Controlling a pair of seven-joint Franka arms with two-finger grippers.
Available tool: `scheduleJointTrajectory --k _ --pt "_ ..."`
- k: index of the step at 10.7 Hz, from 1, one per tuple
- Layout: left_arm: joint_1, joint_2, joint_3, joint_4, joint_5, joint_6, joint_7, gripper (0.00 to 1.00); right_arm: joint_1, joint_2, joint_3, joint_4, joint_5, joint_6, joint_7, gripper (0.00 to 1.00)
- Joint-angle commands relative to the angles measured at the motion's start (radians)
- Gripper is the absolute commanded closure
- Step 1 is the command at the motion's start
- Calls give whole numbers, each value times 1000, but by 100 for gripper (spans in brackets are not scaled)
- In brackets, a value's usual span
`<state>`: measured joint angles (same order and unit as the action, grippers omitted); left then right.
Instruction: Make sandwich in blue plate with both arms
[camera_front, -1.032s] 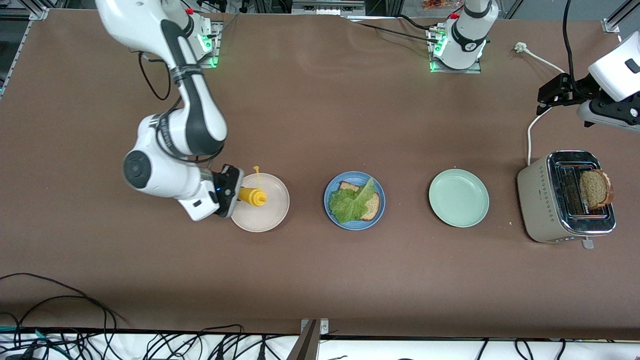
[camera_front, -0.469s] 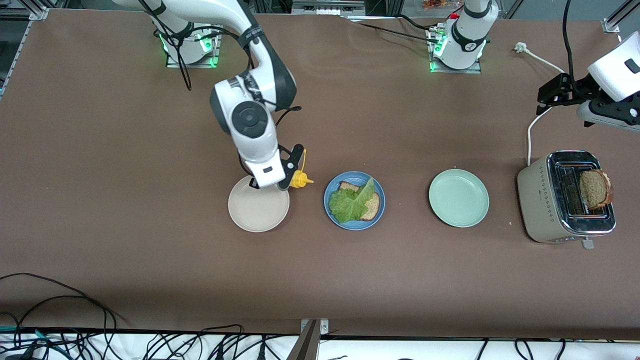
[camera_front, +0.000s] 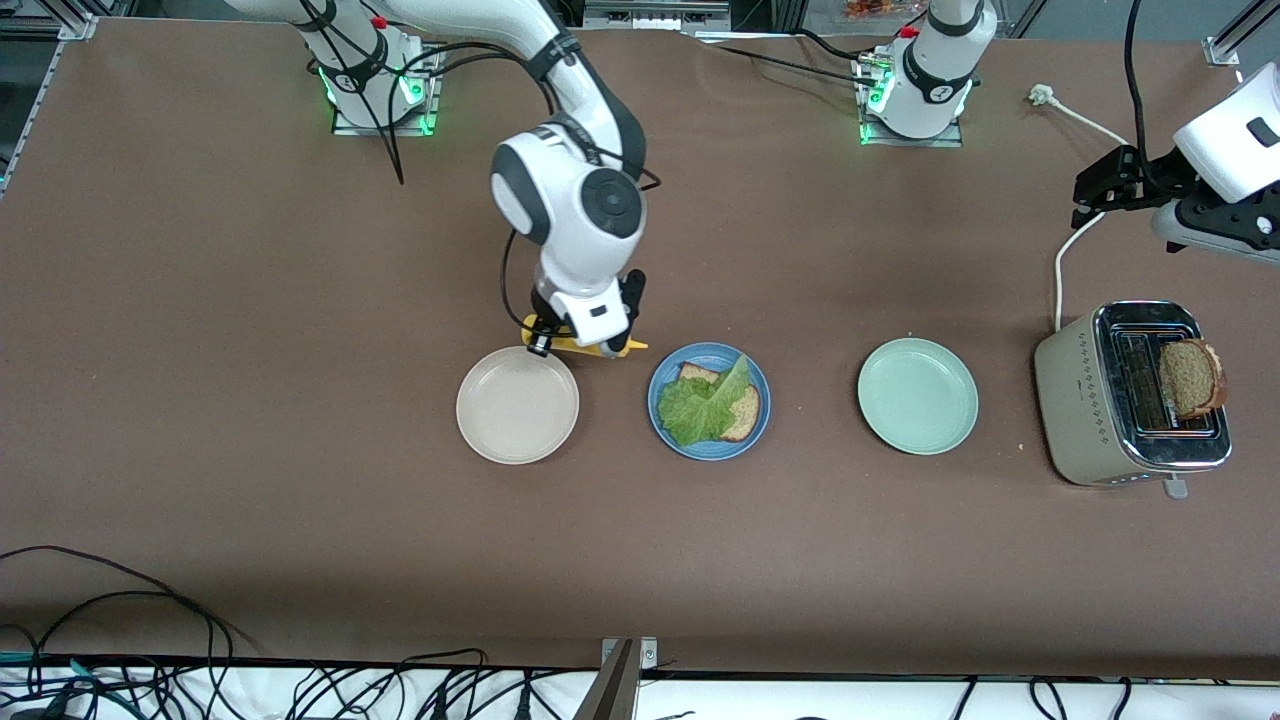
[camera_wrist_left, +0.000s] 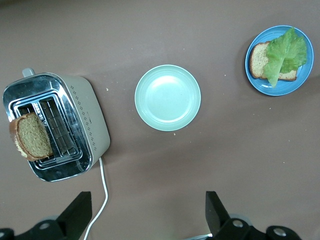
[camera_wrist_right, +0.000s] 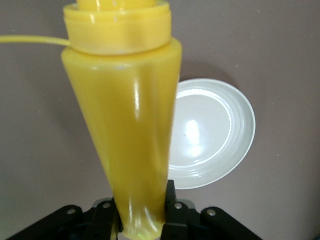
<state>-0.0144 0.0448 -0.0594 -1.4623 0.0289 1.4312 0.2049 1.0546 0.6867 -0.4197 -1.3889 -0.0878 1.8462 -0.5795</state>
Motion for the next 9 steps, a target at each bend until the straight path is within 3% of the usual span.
scheduleJointTrajectory --k 1,4,9 --pt "-2 3 -2 20 -21 -29 -5 0 88 169 -50 149 -96 -74 79 100" --pt "-2 3 -2 20 -21 -31 -5 0 107 282 -50 247 -162 -97 118 100" --pt "-4 3 -5 20 -20 -52 -7 0 107 290 -48 257 -191 -105 121 100"
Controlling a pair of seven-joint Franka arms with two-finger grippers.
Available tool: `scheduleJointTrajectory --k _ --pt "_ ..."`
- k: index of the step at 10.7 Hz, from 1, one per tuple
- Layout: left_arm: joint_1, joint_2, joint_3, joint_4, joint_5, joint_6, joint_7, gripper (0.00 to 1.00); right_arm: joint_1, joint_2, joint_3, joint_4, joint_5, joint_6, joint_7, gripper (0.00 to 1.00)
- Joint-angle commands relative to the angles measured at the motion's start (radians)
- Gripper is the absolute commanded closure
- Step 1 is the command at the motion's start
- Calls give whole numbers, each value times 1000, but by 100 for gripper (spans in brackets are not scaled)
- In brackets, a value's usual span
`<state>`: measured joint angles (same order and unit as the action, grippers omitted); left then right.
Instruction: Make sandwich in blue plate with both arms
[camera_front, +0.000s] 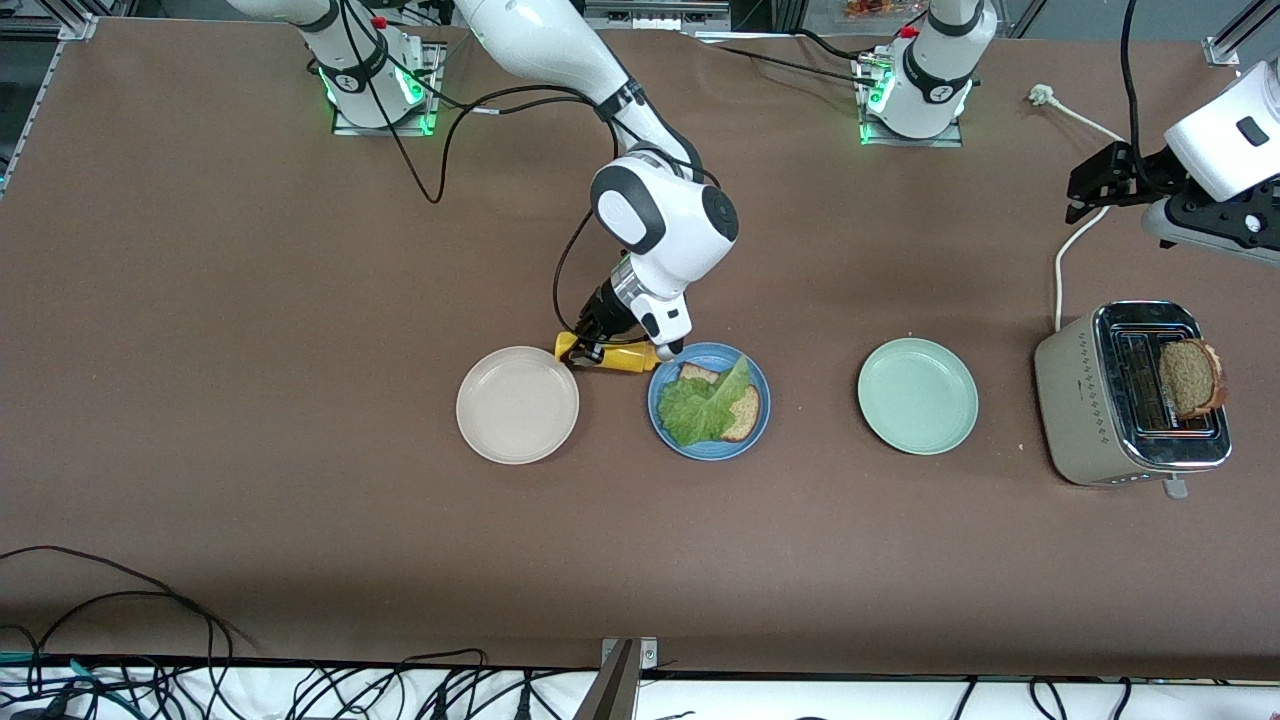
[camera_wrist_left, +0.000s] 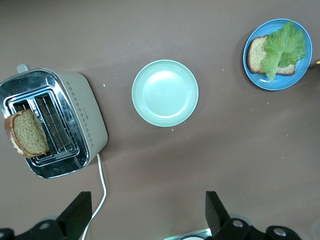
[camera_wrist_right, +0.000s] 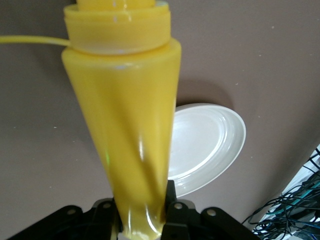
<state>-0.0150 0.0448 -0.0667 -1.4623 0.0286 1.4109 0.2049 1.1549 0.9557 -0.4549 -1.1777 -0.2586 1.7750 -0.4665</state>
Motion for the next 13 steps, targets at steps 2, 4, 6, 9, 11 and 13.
scheduleJointTrajectory --k 2,4,6,9,11,13 --pt "-5 3 -1 20 -19 -38 -7 0 6 21 -13 46 -21 -28 9 100" --pt "-10 3 1 22 -18 -38 -10 0 5 21 -13 46 -19 -25 9 100" --pt "-11 3 2 22 -21 -35 -7 0 -58 -33 -8 38 138 6 -3 100" --pt "-11 4 4 22 -19 -38 -10 0 -219 -193 1 -69 554 56 -119 100" --pt "-5 3 5 22 -21 -38 -10 0 -360 -289 109 -158 646 66 -214 100" --pt "-6 3 1 22 -19 -38 -10 0 -478 -377 183 -247 650 80 -320 100"
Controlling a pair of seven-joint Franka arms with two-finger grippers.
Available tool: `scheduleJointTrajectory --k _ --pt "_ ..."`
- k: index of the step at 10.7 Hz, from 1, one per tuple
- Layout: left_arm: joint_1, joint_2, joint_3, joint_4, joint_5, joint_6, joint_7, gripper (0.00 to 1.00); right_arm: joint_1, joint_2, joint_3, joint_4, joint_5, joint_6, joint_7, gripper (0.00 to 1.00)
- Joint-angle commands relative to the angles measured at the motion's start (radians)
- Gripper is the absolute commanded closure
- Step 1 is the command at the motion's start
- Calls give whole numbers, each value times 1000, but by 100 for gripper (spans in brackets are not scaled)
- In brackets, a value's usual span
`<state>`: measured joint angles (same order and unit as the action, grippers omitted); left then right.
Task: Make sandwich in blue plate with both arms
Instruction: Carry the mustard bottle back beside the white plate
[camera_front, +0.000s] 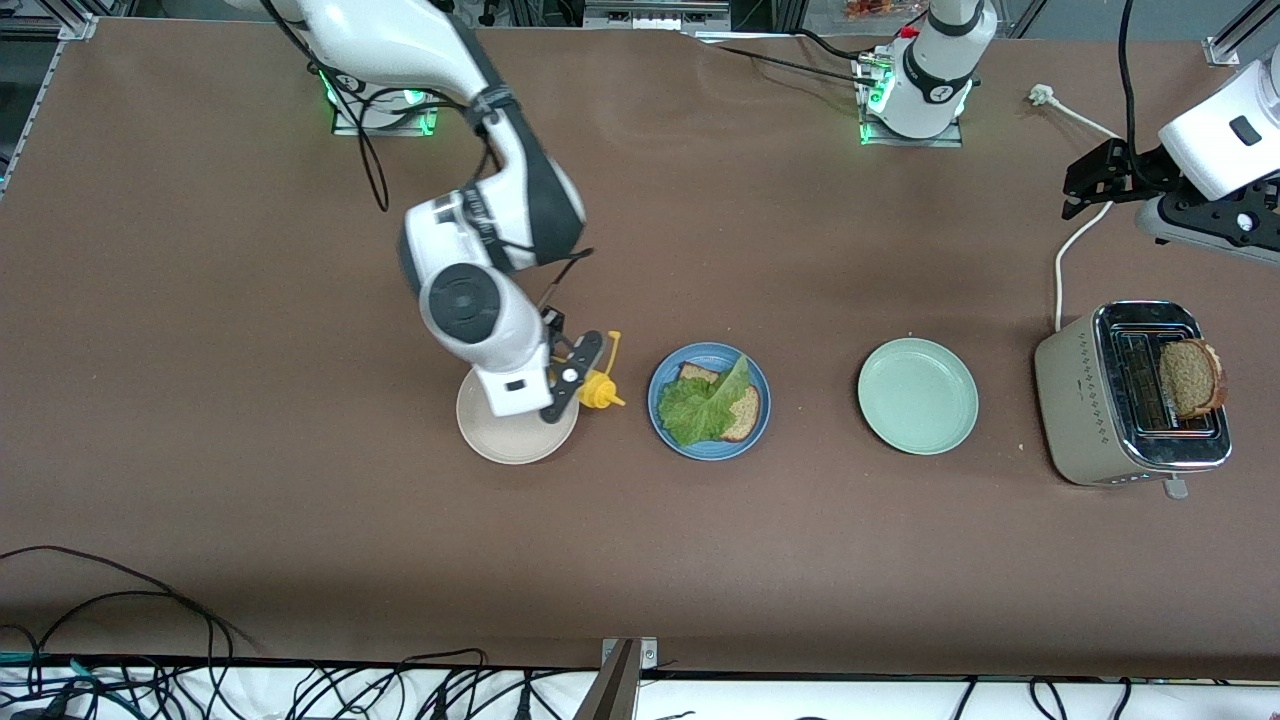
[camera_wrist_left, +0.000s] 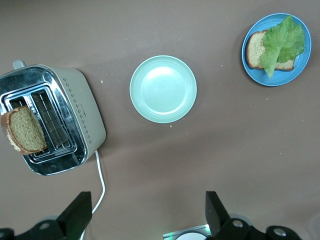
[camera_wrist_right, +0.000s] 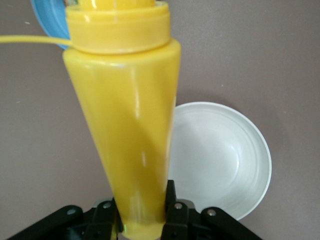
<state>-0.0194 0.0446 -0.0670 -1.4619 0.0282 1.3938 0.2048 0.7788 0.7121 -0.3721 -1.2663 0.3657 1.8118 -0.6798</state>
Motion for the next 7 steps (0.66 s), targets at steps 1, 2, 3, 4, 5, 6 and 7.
scheduleJointTrajectory --k 1,2,3,4,5,6,7 --pt "-2 3 3 22 -21 -21 -10 0 -143 -167 108 -198 28 41 -189 100" --pt "-5 3 1 22 -21 -18 -12 0 -195 -196 131 -234 29 40 -272 100" --pt "-5 4 3 22 -21 -18 -12 0 -257 -213 165 -255 45 32 -341 100" --pt "-7 4 3 22 -21 -18 -12 0 -321 -214 200 -260 53 31 -425 100" --pt "-7 4 4 22 -19 -18 -12 0 -393 -211 237 -263 80 27 -511 100" --pt "-7 4 3 22 -21 -18 -12 0 -433 -209 252 -265 97 24 -579 100" --pt "-8 4 3 22 -21 -18 -12 0 -460 -204 255 -265 122 12 -648 100"
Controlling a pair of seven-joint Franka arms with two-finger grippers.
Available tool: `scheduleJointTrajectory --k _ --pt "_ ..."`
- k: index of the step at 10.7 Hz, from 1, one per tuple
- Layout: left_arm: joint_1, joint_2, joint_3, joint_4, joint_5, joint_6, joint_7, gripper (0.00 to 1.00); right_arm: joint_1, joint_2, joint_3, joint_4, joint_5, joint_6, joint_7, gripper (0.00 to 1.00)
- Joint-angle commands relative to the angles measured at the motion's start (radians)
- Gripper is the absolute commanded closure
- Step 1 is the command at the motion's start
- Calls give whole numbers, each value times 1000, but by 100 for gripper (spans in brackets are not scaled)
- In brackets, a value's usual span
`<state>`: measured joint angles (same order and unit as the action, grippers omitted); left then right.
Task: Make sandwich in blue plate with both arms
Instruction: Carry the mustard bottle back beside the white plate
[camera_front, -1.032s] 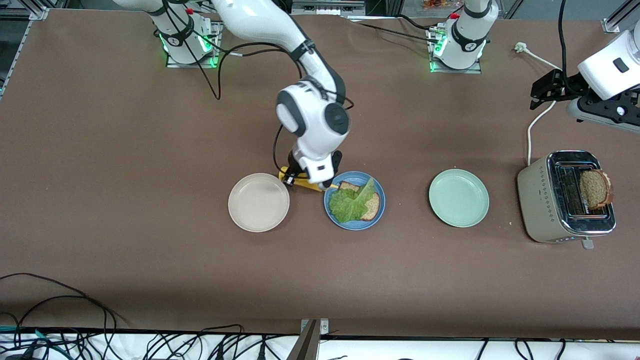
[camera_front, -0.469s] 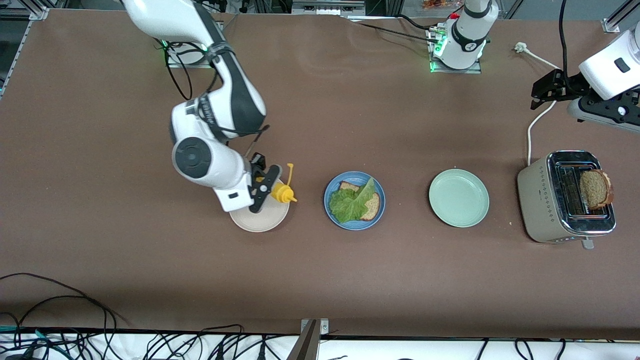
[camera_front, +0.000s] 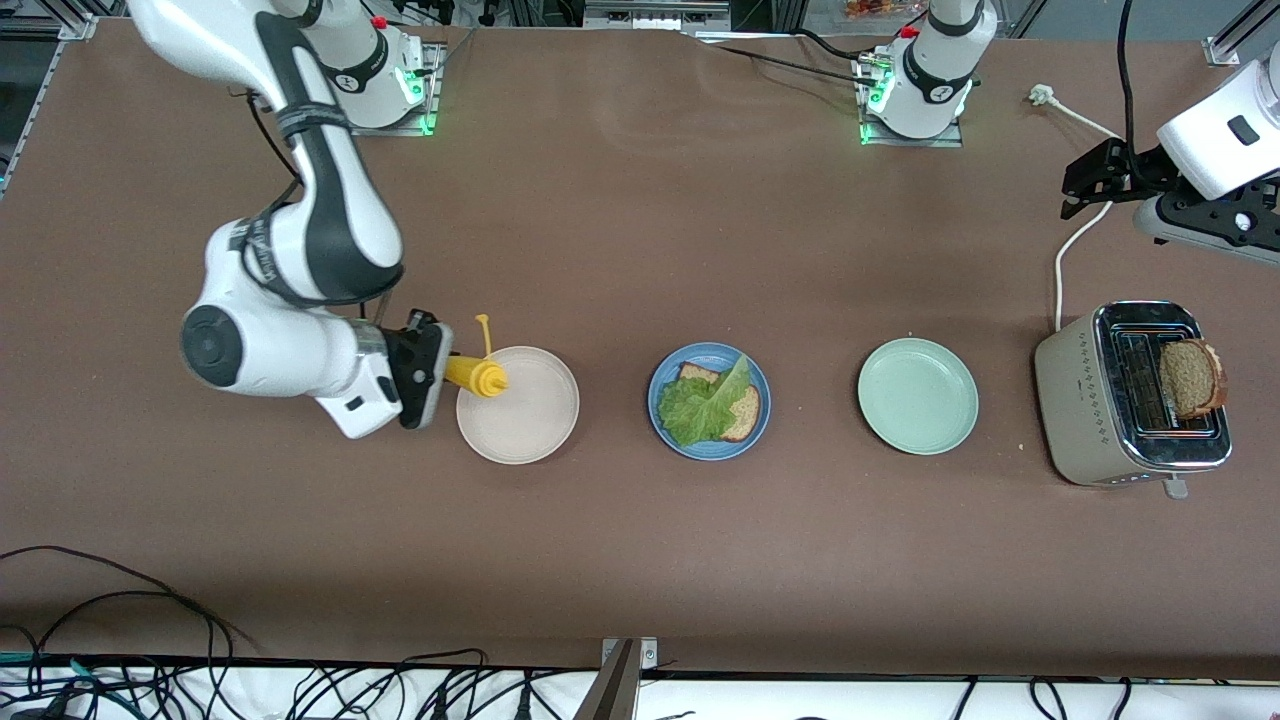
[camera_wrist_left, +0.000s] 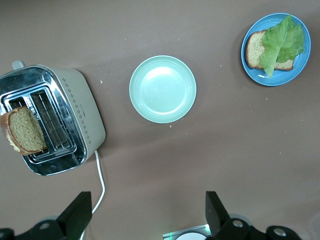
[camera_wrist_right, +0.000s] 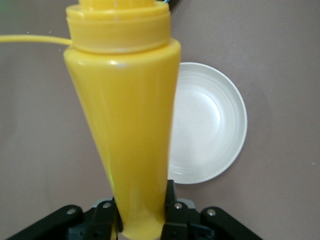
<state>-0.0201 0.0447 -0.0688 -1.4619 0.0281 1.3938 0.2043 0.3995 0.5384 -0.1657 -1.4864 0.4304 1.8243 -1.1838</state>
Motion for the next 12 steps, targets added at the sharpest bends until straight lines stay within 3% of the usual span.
scheduleJointTrajectory --k 1,6,12 --pt "-6 4 6 21 -19 -18 -11 0 -117 -19 51 -49 91 -9 -218 100" --pt "-6 4 6 21 -20 -18 -11 0 -286 122 51 -41 309 -65 -670 100" --pt "-4 4 6 21 -17 -18 -11 0 -324 235 51 -37 476 -94 -870 100"
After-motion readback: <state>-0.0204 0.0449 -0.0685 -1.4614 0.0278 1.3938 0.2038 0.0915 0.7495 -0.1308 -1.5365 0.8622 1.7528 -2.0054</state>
